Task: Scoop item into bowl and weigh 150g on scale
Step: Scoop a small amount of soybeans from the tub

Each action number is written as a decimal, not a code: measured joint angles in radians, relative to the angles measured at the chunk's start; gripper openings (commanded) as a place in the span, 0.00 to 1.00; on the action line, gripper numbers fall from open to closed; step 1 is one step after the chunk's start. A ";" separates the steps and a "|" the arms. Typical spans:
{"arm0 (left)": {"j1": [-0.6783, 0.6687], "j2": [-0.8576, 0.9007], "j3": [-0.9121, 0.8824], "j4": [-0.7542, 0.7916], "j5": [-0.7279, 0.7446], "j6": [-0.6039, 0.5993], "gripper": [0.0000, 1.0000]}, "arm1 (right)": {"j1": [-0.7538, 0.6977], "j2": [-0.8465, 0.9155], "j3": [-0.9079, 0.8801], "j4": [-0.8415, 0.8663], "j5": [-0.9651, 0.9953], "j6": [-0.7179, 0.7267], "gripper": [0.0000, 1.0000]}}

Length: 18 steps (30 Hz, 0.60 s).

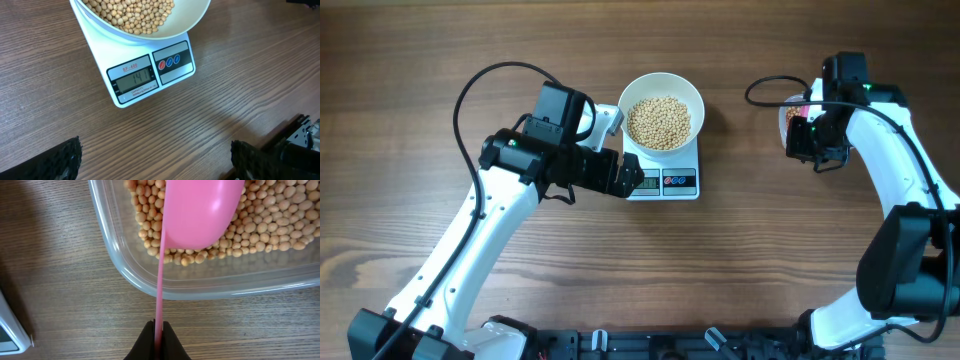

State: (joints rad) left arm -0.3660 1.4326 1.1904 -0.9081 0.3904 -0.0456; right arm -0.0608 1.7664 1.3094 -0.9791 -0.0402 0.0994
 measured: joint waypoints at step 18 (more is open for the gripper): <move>0.000 0.000 0.000 0.000 0.000 0.000 1.00 | -0.195 0.001 0.000 0.005 -0.340 0.057 0.04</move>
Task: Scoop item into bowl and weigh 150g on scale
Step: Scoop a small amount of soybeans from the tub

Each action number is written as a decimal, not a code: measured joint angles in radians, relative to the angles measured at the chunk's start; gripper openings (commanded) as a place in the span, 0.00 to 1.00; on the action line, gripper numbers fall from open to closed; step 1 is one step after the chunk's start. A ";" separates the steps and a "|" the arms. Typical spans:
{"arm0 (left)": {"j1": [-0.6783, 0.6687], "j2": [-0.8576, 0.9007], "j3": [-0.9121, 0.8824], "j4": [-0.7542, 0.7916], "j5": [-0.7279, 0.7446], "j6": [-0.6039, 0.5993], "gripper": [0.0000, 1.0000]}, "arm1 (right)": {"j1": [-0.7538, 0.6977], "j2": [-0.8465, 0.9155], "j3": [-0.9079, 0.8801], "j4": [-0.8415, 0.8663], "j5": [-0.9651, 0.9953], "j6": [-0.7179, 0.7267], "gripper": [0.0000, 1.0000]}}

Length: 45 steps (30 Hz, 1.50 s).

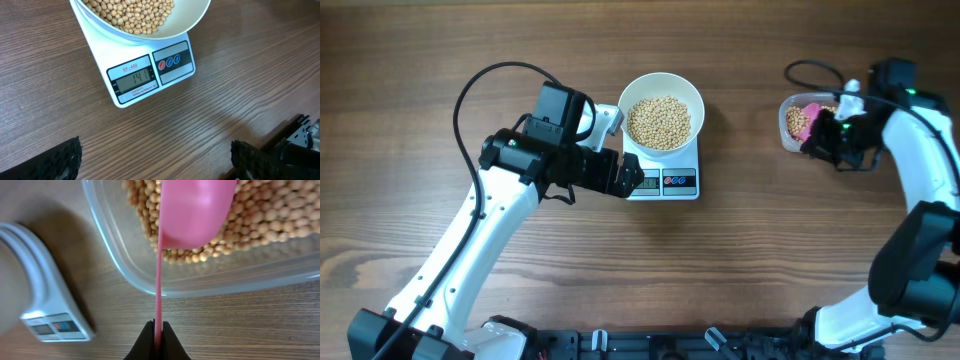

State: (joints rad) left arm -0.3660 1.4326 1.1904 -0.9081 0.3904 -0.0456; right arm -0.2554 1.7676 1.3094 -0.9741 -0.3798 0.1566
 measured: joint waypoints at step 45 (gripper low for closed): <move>0.000 0.000 0.000 0.000 0.000 0.000 1.00 | -0.192 -0.074 0.000 -0.179 -0.627 -0.223 0.04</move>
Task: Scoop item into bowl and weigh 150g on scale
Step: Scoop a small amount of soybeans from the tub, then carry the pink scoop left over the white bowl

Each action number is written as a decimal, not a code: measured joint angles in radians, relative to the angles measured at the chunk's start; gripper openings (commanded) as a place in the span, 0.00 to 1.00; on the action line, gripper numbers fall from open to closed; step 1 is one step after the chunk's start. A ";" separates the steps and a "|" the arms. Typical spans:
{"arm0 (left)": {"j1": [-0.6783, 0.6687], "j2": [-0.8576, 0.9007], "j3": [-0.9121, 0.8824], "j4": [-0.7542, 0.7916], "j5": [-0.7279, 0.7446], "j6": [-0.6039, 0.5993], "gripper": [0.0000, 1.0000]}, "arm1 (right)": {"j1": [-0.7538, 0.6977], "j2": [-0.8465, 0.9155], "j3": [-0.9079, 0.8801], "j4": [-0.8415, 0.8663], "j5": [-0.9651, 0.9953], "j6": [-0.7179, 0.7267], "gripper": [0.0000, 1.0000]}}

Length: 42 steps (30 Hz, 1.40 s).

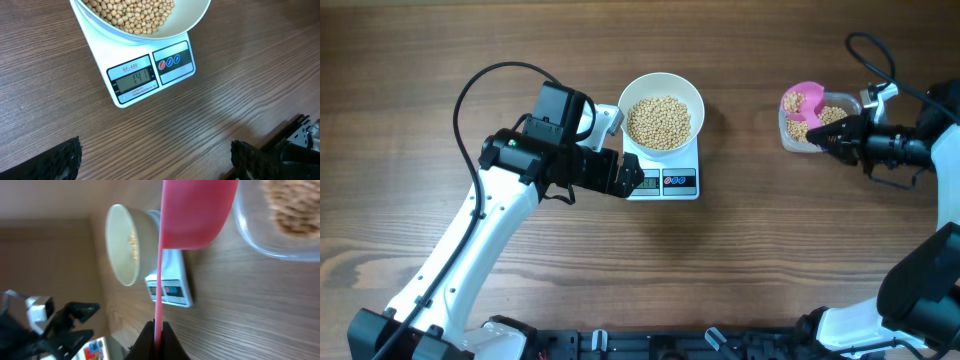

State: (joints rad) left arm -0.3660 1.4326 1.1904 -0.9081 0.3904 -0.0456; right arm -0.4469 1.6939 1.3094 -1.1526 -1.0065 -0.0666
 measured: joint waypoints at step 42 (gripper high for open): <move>0.000 0.000 0.000 0.000 0.000 0.000 1.00 | 0.695 -0.077 -0.006 0.506 0.444 0.192 0.04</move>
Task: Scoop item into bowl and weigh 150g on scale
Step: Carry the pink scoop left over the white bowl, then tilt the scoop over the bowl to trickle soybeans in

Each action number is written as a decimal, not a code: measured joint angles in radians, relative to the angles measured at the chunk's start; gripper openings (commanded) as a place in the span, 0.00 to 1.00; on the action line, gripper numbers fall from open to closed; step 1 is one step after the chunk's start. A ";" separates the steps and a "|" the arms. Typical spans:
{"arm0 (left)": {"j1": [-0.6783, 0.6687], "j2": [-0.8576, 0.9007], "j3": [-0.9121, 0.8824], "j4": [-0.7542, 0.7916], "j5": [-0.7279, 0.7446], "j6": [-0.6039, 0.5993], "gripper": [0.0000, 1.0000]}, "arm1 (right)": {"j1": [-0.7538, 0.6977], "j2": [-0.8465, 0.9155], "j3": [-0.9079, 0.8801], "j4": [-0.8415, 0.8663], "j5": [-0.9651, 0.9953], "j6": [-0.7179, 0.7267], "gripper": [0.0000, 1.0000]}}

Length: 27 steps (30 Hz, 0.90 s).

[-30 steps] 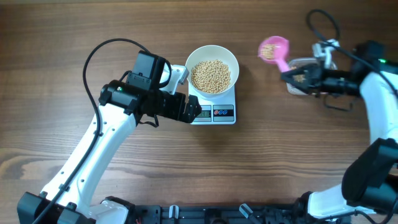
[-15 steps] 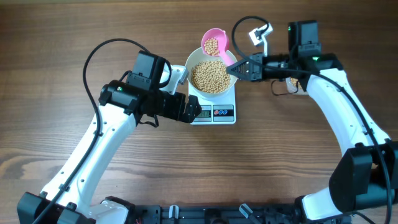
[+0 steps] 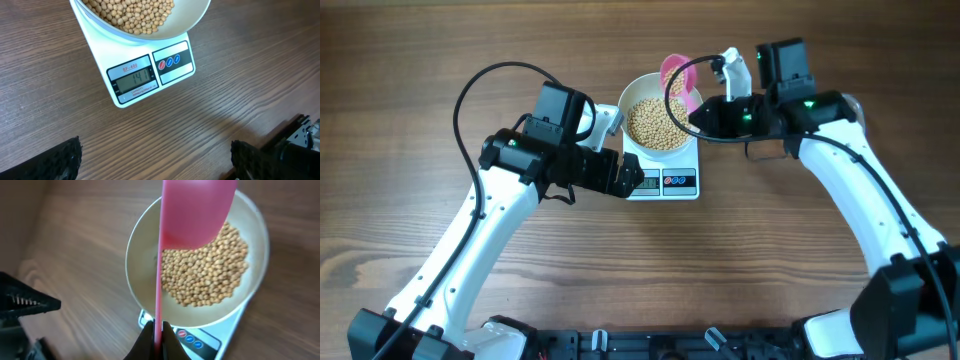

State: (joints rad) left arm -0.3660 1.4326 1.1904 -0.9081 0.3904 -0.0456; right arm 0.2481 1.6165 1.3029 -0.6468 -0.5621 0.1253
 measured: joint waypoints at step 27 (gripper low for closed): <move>0.000 0.000 0.000 0.000 0.000 0.000 1.00 | 0.149 -0.037 0.000 -0.116 0.385 -0.158 0.04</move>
State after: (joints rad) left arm -0.3660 1.4326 1.1904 -0.9081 0.3904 -0.0456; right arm 0.3969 1.5799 1.3029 -0.7628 -0.1776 -0.0322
